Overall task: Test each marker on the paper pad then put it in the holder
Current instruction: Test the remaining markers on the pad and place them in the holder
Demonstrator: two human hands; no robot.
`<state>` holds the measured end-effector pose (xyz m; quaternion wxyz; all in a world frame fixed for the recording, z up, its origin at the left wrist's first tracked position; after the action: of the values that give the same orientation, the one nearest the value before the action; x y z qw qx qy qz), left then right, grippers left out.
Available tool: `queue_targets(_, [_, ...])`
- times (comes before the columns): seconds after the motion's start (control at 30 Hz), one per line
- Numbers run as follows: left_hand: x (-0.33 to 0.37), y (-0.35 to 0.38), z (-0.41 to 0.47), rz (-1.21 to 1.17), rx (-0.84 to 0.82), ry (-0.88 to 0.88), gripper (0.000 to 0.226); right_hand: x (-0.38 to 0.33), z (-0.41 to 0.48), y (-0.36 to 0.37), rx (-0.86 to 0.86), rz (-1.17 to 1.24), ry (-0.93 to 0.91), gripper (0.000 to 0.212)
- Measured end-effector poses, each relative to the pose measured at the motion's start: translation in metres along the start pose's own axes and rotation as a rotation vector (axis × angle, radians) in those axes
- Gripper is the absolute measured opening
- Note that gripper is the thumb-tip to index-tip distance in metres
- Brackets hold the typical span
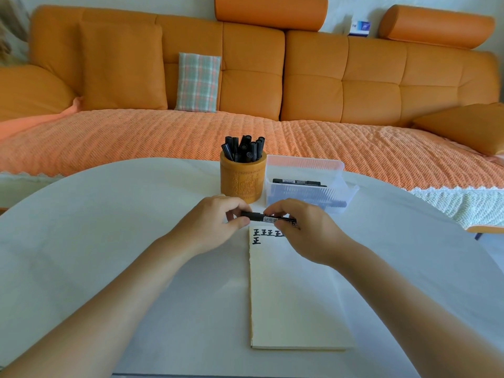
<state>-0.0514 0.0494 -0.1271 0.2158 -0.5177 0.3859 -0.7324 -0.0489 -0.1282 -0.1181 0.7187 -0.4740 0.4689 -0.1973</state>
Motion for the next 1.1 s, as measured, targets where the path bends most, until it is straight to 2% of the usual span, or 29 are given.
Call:
queue_targets(0.13, [0.007, 0.003, 0.0, -0.117, -0.07, -0.007, 0.017, -0.01, -0.003, -0.002, 0.054, -0.178, -0.125, 0.023])
queue_targets(0.27, [0.014, 0.0, 0.002, -0.186, -0.037, 0.042, 0.028, -0.018, -0.006, -0.006, 0.127, -0.25, -0.207, 0.025])
queue_targets(0.33, [0.017, 0.0, 0.003, -0.173, -0.046, 0.07, 0.019, -0.014, -0.005, -0.002, 0.086, -0.152, -0.151, 0.024])
queue_targets(0.43, [0.027, -0.006, 0.004, -0.139, -0.031, 0.123, 0.012, -0.001, -0.004, 0.004, -0.042, 0.314, 0.012, 0.026])
queue_targets(0.5, [0.036, -0.013, 0.005, -0.118, -0.013, 0.162, 0.013, 0.001, -0.005, 0.005, -0.063, 0.518, 0.066, 0.024])
queue_targets(0.6, [0.043, -0.021, 0.01, -0.093, 0.011, 0.191, 0.013, -0.003, -0.002, 0.01, -0.079, 0.602, 0.068, 0.024])
queue_targets(0.7, [0.049, -0.019, 0.014, -0.063, 0.019, 0.203, 0.015, -0.003, 0.001, 0.011, -0.07, 0.539, 0.114, 0.025])
queue_targets(0.83, [0.044, -0.027, 0.023, -0.099, 0.092, 0.143, 0.029, 0.0, 0.007, -0.009, 0.035, 0.478, 0.139, 0.023])
queue_targets(0.93, [0.038, -0.052, 0.035, -0.022, 0.265, 0.154, 0.036, -0.006, 0.018, -0.035, 0.155, 0.463, 0.131, 0.016])
queue_targets(1.0, [0.029, -0.068, 0.049, 0.07, 0.374, 0.099, 0.04, -0.008, 0.03, -0.058, 0.248, 0.469, 0.127, 0.014])
queue_targets(1.1, [0.01, -0.076, 0.073, 0.117, 0.368, -0.041, 0.062, -0.009, 0.051, -0.094, 0.395, 0.423, 0.133, 0.015])
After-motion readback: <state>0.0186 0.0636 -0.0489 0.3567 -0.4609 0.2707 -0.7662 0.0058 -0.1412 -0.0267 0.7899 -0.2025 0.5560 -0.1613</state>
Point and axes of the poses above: each hand's wrist, its own z-axis towards the middle knuckle, its own y-axis out of the palm, x = y × z, the point moved 7 cm from there along z, towards the middle knuckle, and after that the axes turned 8 degrees about -x, right-handed, at the moved point
